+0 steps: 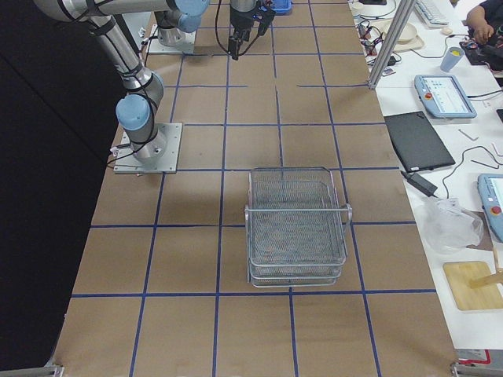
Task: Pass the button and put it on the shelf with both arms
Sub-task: 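Lift the button with the left gripper while the right gripper rotates upward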
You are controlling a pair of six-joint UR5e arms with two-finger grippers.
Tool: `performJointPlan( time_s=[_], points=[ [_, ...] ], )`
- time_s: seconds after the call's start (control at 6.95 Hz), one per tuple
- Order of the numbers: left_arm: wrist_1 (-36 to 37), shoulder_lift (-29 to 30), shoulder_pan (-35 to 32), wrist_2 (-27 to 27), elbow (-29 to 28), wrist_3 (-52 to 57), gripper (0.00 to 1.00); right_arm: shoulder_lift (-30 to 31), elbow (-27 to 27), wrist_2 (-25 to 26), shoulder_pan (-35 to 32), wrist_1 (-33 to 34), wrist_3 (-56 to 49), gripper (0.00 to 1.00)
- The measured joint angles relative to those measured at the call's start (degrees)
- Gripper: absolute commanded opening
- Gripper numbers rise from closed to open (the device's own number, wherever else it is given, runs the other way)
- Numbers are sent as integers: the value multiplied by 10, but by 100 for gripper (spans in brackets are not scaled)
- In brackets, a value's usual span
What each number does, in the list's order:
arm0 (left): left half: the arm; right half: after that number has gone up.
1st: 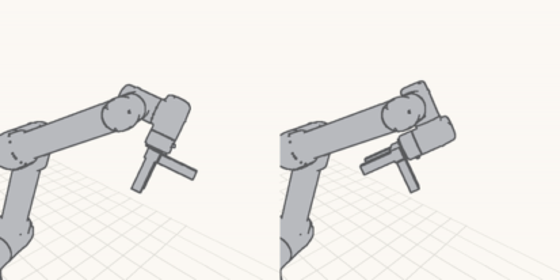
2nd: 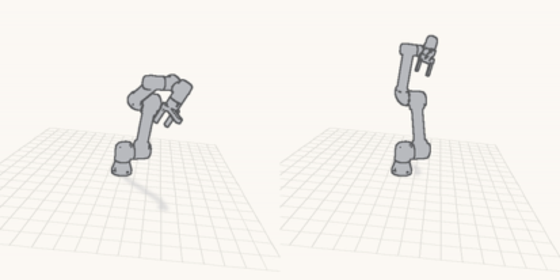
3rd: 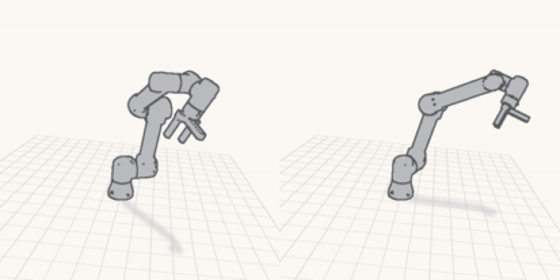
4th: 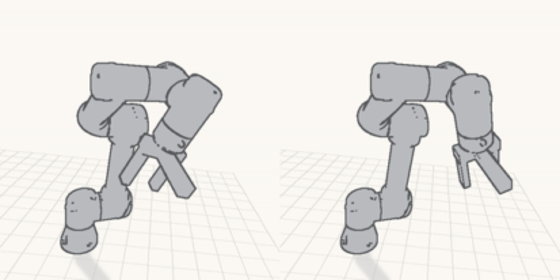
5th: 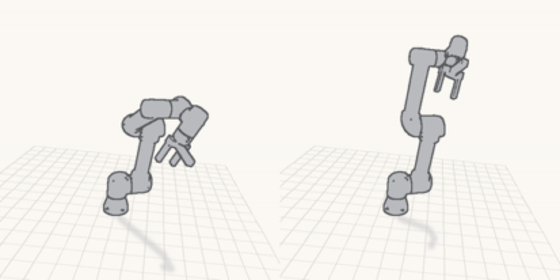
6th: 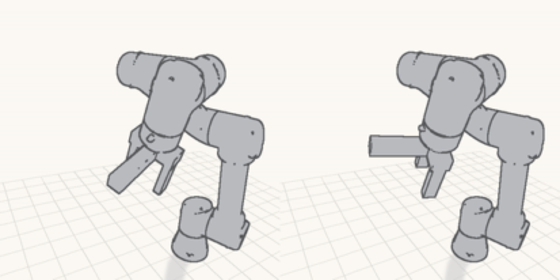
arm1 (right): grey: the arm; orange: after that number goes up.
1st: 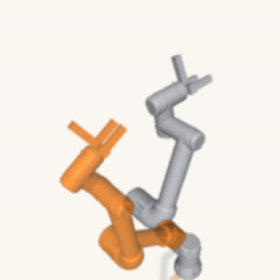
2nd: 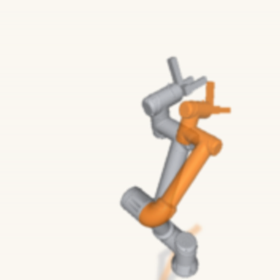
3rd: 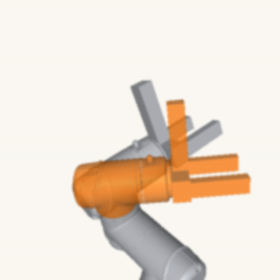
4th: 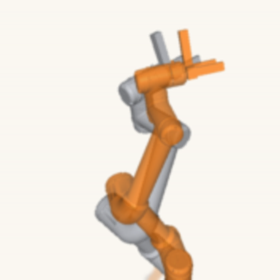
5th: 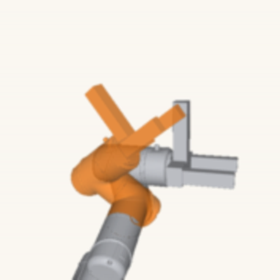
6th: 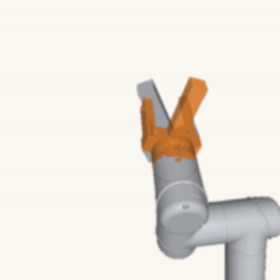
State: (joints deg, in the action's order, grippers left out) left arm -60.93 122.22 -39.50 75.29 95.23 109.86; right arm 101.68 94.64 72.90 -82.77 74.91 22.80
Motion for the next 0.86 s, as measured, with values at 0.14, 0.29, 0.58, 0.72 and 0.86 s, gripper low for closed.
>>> performJointPlan(
  time_s=[0.14,0.29,0.58,0.72,0.86],
  points=[
    [-1,-1,0,0,0,2,32,-3,0,-56,2,-14,52,100],
    [-2,-3,0,1,0,2,27,-12,0,-117,3,-21,110,100],
    [-5,-8,0,2,2,1,21,-38,1,-192,6,-37,170,100],
    [-7,-14,0,2,2,1,21,-44,1,-221,14,-51,175,100],
    [-19,-31,-2,4,2,1,19,-54,1,-255,26,-64,174,100]
  ],
)
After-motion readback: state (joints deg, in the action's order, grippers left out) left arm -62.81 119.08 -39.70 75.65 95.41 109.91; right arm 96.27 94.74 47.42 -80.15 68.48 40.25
